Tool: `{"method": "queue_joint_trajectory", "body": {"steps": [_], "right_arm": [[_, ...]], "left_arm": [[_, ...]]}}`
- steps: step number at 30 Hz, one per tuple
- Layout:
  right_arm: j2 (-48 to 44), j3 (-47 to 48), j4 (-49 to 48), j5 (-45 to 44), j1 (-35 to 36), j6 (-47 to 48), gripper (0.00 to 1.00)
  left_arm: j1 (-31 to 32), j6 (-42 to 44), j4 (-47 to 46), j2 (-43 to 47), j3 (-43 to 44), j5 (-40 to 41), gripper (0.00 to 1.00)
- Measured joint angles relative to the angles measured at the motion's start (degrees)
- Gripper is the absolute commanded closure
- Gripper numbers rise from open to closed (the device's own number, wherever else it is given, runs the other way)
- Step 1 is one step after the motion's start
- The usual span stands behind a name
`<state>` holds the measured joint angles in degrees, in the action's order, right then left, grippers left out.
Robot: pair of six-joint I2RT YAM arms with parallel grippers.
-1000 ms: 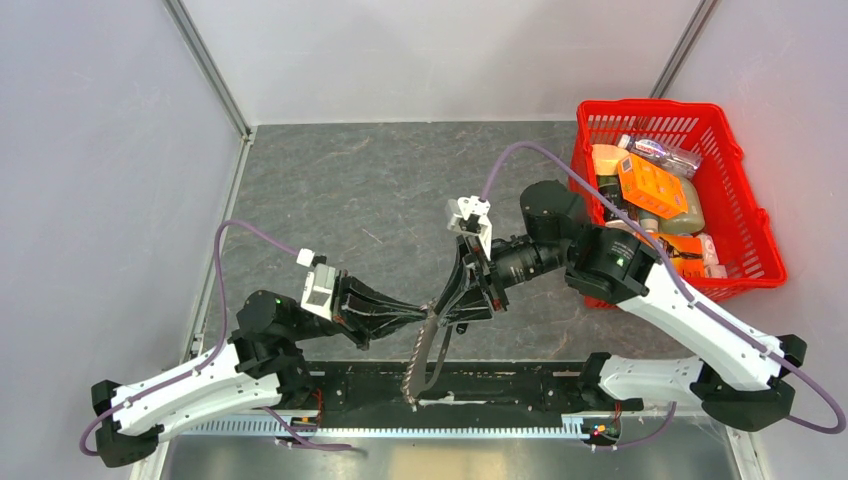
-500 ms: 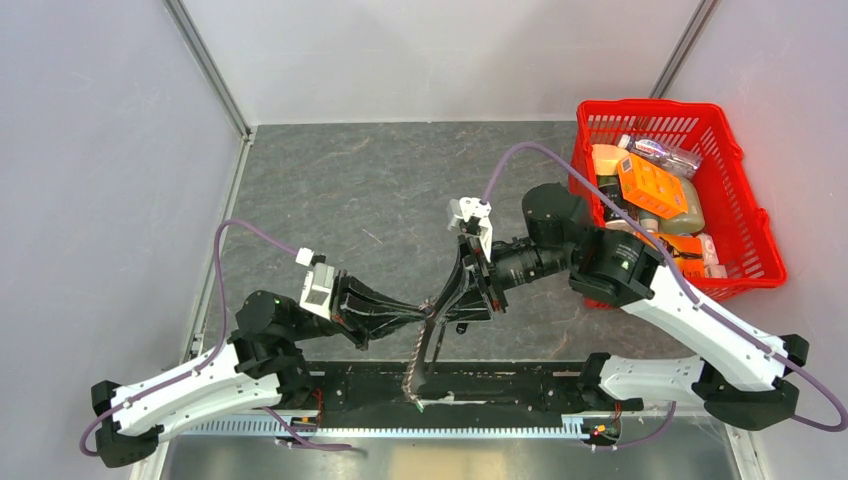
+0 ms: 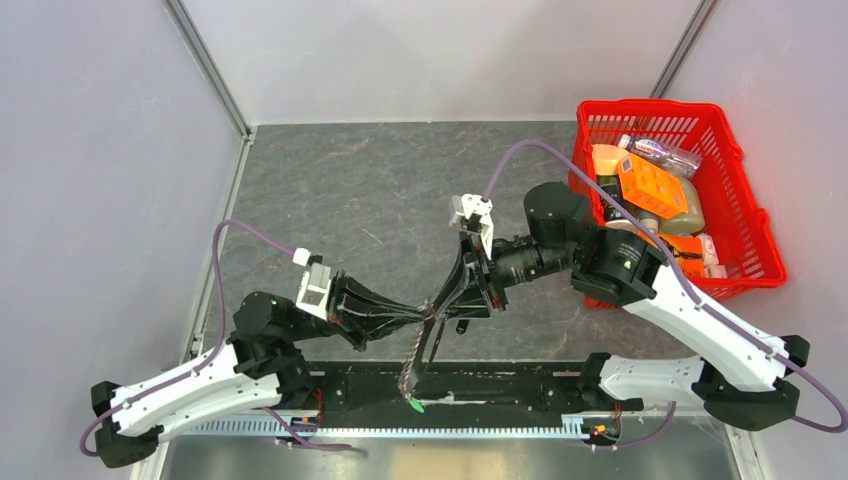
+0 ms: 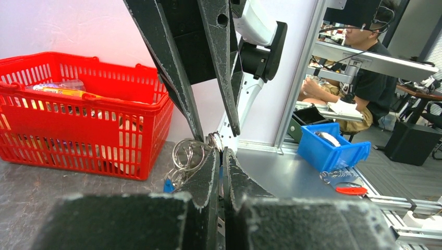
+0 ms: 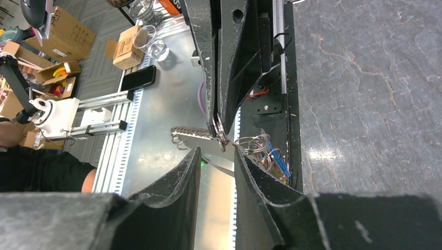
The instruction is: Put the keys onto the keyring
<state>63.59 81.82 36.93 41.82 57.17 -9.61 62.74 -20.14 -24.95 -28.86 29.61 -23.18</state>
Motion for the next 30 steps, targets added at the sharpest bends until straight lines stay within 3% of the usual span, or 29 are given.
{"method": "queue_joint_trajectory", "body": {"steps": [10,18,21,30], "right_arm": [[1.14,0.0,-0.09,0.5,0.68,-0.24,0.71],[1.62,0.0,-0.28,0.11,1.11,-0.26,0.86],[1.66,0.0,-0.46,-0.15,1.25,-0.37,0.99],[0.96,0.0,-1.31,-2.05,1.64,-1.33,1.0]], "left_arm": [[0.0,0.0,-0.33,-0.31,0.0,0.04,0.98],[0.0,-0.17,-0.98,-0.26,0.0,-0.17,0.98],[0.0,-0.63,-1.49,-0.28,0.0,-0.74,0.98],[0.0,-1.99,-4.02,-0.74,-0.39,-1.09,0.98]]}}
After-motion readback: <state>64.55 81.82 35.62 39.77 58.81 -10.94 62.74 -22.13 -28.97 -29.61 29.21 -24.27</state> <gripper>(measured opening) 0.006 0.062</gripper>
